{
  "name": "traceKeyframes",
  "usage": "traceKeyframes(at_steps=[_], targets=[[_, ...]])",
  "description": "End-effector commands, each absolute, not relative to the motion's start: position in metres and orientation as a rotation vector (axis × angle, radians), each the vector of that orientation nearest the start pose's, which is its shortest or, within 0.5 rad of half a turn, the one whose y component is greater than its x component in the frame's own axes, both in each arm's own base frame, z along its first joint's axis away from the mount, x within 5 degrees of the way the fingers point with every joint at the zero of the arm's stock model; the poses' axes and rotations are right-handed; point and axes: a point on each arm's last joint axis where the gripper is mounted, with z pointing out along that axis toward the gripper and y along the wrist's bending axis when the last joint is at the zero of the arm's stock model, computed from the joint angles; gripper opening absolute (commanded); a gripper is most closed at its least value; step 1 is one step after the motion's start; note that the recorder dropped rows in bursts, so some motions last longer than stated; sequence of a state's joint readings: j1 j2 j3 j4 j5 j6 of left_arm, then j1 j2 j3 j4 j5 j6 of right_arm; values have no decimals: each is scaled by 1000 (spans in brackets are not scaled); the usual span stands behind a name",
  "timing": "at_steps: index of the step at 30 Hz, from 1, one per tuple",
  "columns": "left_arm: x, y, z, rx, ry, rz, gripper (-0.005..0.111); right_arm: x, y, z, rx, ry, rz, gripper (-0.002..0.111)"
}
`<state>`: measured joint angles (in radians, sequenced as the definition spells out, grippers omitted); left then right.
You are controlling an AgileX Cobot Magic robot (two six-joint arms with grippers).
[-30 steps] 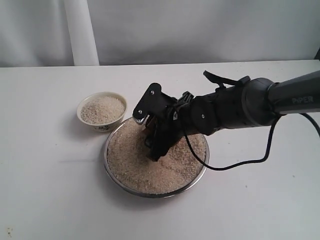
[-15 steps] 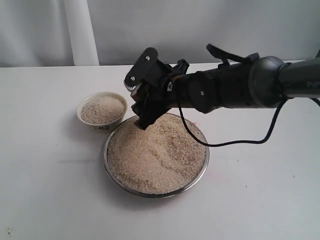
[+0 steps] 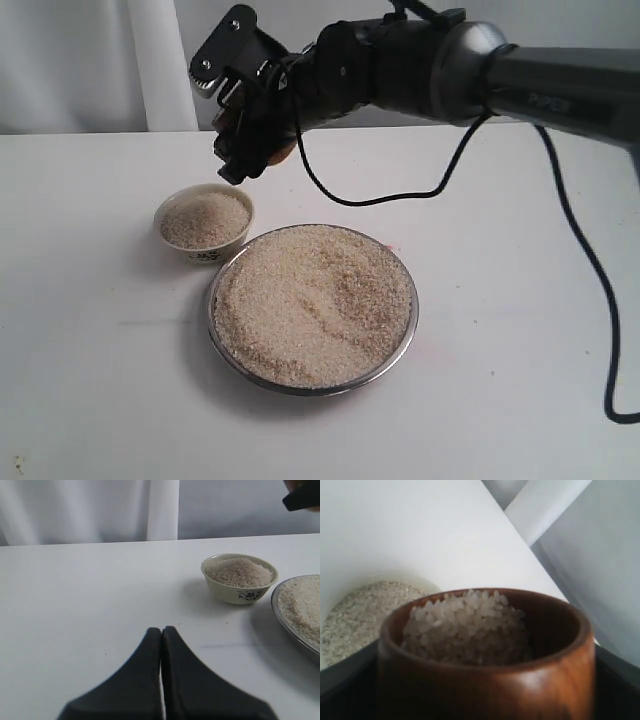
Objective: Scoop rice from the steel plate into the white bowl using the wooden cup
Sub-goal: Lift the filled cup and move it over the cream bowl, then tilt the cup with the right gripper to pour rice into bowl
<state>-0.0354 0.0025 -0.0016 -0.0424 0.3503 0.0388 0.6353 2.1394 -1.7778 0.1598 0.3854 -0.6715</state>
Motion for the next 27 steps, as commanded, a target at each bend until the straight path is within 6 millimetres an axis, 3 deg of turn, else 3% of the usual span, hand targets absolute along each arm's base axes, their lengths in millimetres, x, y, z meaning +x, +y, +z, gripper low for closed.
traceKeyframes(at_steps=[1,15,23,27], targets=[[53,-4,182,45,1830,-45,0,415,313,233,-1283,1856,52,0],[53,-4,182,45,1830,-45,0,420,366,209,-1522,1788,-395,0],[53,-4,182,46,1830,-44,0,417,380,181,-1650,1694,-668,0],[53,-4,182,46,1830,-44,0,415,384,176,-1666,1680,-676,0]])
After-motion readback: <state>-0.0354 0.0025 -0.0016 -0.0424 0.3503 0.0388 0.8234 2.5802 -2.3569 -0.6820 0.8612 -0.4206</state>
